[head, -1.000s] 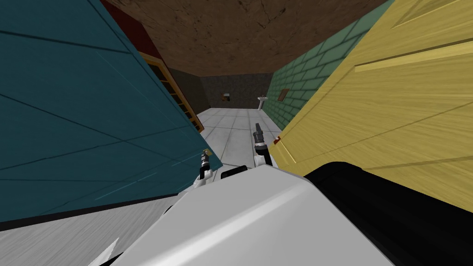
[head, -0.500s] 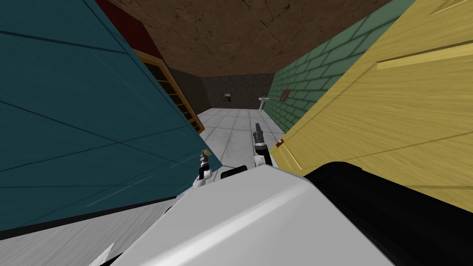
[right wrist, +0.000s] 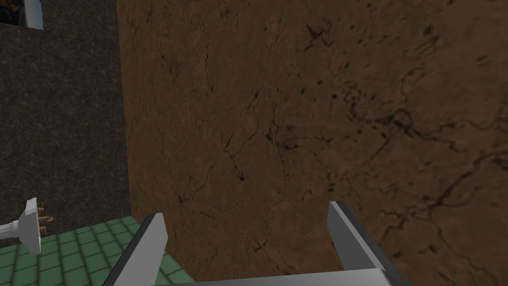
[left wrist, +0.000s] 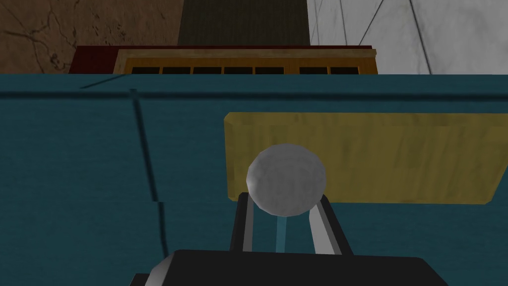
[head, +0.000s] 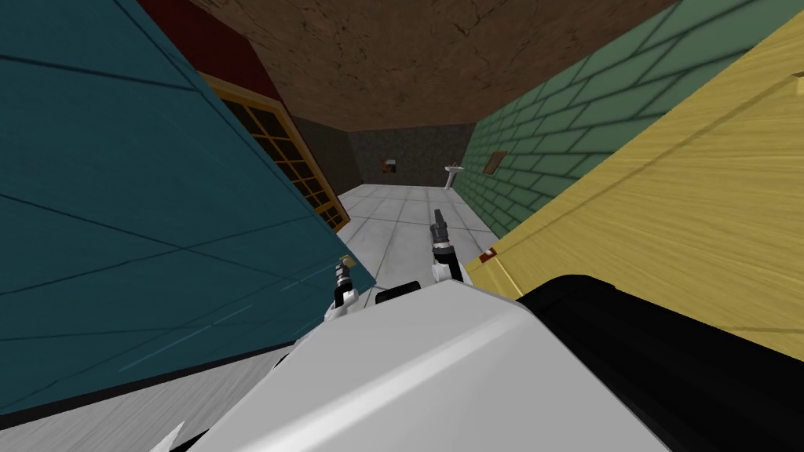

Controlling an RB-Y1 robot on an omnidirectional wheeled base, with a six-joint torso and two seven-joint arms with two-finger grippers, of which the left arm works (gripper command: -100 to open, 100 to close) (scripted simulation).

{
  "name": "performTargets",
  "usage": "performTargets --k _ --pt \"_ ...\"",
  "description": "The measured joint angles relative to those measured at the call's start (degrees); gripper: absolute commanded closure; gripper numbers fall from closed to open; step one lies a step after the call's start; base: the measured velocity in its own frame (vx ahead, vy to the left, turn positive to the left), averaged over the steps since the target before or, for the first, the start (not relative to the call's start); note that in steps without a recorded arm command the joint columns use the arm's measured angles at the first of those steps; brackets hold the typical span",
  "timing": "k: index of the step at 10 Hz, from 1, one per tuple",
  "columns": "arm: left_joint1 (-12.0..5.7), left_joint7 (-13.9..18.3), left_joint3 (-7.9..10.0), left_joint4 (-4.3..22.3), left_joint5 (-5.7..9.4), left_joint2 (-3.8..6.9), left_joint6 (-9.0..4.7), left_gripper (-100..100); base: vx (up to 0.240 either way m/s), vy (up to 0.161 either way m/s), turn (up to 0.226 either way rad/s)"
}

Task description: Push the door open

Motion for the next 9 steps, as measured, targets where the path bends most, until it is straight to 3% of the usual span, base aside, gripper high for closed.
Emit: performTargets --k 3,6,9 --pt "-0.24 -0.47 1.79 0.07 1.02 0.61 -0.03 100 0.176 -0.049 0.057" --pt "0.66 -0.99 3.28 -1.05 1.87 0.75 0.68 100 0.168 -0.055 0.058" --pt "0.42 -1.34 4.42 -0.24 2.51 1.19 0.38 100 0.126 -0.014 0.044"
